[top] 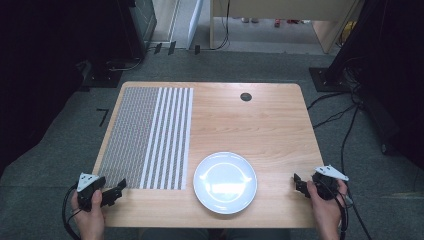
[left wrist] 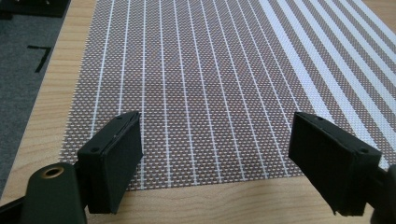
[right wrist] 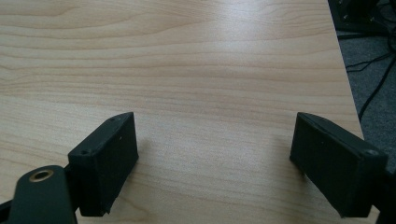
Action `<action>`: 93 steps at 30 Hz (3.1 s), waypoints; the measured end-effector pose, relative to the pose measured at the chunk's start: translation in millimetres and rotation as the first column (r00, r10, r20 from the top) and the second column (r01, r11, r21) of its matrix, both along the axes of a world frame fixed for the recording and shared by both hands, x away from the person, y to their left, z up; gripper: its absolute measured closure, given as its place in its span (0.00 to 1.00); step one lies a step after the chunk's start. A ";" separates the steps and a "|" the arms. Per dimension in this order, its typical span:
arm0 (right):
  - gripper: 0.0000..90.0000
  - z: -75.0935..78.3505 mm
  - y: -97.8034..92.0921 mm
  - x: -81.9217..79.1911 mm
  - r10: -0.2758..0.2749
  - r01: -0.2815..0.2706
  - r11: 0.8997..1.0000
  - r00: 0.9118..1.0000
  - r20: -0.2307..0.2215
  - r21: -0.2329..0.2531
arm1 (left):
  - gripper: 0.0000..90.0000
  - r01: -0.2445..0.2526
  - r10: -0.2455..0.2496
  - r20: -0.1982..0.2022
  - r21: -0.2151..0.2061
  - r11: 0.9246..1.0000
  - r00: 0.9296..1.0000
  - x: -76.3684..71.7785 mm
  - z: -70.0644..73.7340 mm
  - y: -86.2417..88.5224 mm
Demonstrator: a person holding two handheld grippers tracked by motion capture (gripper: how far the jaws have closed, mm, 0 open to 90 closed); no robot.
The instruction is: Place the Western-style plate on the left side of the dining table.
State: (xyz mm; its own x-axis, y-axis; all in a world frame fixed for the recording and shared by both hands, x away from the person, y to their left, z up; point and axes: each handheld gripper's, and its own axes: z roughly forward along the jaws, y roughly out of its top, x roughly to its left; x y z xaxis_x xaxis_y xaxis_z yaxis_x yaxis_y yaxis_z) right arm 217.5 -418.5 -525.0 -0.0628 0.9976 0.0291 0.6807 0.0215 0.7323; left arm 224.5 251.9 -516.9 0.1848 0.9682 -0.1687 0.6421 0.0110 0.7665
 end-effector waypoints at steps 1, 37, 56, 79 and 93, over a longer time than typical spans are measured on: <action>0.16 0.0 0.0 0.0 0.000 0.000 1.000 1.000 0.000 0.000 | 0.20 -0.003 0.003 0.003 -0.001 1.000 1.000 0.0 0.1 0.1; 0.13 -0.3 3.4 3.3 -0.030 0.030 1.000 1.000 -0.003 -0.004 | 0.19 0.137 -0.126 0.100 -0.112 0.984 0.987 29.7 29.4 -100.8; 0.17 1.7 14.9 0.9 -0.071 0.070 0.997 0.997 0.028 0.025 | 0.11 0.353 -0.337 0.138 -0.119 0.928 0.931 19.9 18.2 -148.0; 0.16 20.8 77.6 -3.5 0.157 -0.176 0.977 0.976 0.150 0.122 | 0.11 0.388 -0.377 0.108 -0.115 0.914 0.920 12.3 13.5 -163.6; 0.43 26.3 109.4 -6.6 0.197 -0.232 0.956 0.961 0.195 0.177 | 0.11 0.446 -0.436 0.110 -0.097 0.890 0.893 6.3 16.7 -178.1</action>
